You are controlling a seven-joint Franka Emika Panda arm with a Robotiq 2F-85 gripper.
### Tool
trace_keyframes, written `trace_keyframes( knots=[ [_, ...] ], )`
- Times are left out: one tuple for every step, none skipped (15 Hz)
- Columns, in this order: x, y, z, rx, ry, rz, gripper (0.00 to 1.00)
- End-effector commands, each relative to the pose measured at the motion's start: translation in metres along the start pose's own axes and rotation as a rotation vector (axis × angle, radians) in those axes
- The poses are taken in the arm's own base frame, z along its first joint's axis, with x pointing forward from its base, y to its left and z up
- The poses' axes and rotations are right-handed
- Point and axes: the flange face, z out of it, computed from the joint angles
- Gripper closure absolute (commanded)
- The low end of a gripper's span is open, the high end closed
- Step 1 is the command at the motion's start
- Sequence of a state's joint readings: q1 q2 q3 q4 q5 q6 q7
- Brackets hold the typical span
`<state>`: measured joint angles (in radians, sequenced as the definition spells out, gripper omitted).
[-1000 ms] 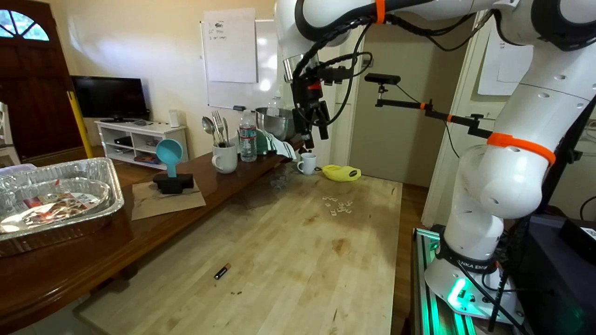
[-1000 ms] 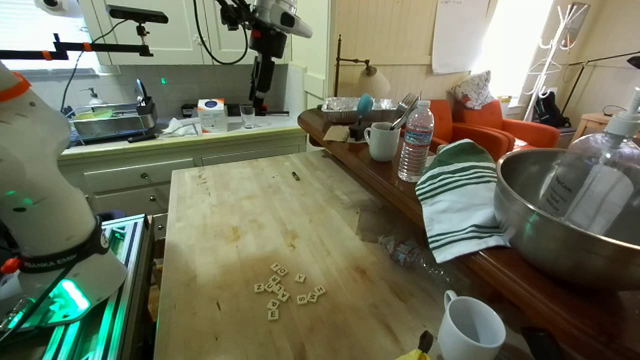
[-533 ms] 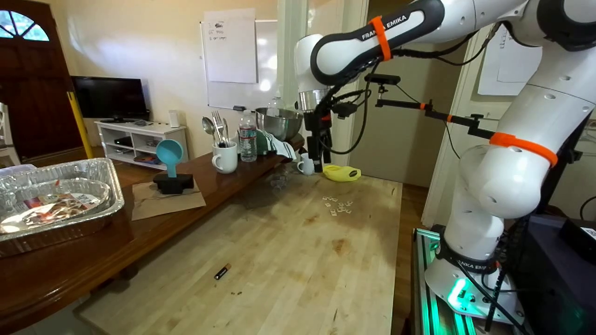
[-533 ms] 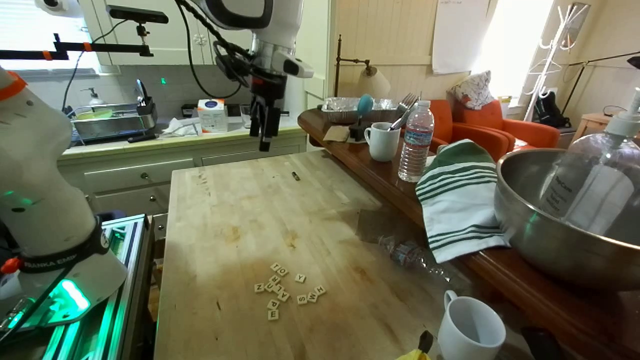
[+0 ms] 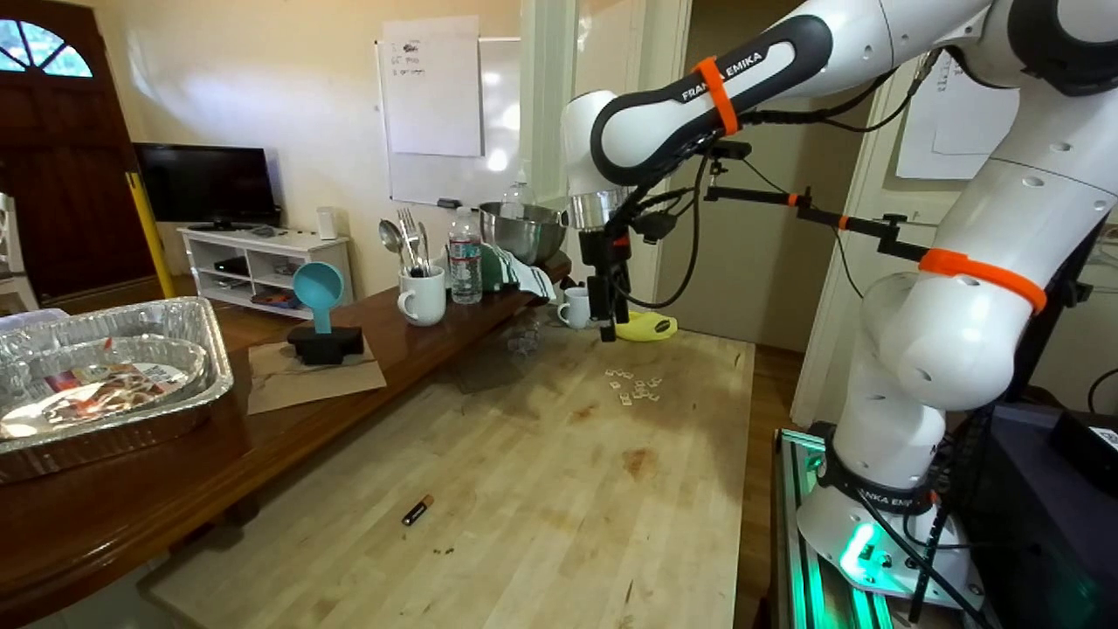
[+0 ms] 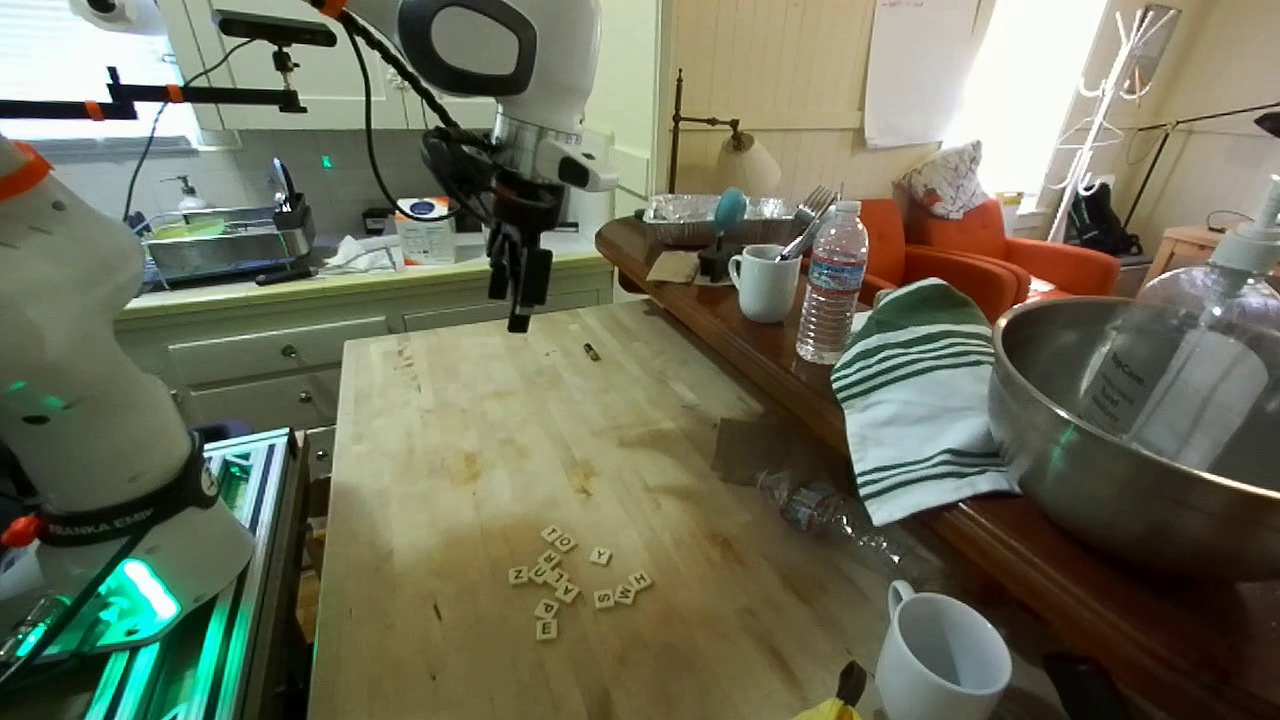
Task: Move the letter tiles to the left
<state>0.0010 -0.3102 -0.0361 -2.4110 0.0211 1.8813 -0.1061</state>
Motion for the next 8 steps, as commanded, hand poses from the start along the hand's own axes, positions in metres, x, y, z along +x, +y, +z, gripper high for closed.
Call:
trace_keyframes(
  knots=[
    [0.001, 0.004, 0.015, -0.04, 0.038, -0.037, 0.0],
    [0.003, 0.011, 0.025, -0.041, 0.046, -0.041, 0.0],
    [0.003, 0.017, 0.033, -0.043, 0.07, -0.062, 0.0],
    [0.001, 0.024, 0.043, -0.041, 0.084, -0.082, 0.0],
    [-0.001, 0.031, 0.052, -0.043, 0.1, -0.097, 0.0],
    [-0.003, 0.04, 0.063, -0.032, 0.106, -0.111, 0.0],
    [-0.006, 0.049, 0.074, -0.028, 0.103, -0.122, 0.0],
    [-0.01, 0.059, 0.085, -0.015, 0.097, -0.135, 0.0]
  ],
)
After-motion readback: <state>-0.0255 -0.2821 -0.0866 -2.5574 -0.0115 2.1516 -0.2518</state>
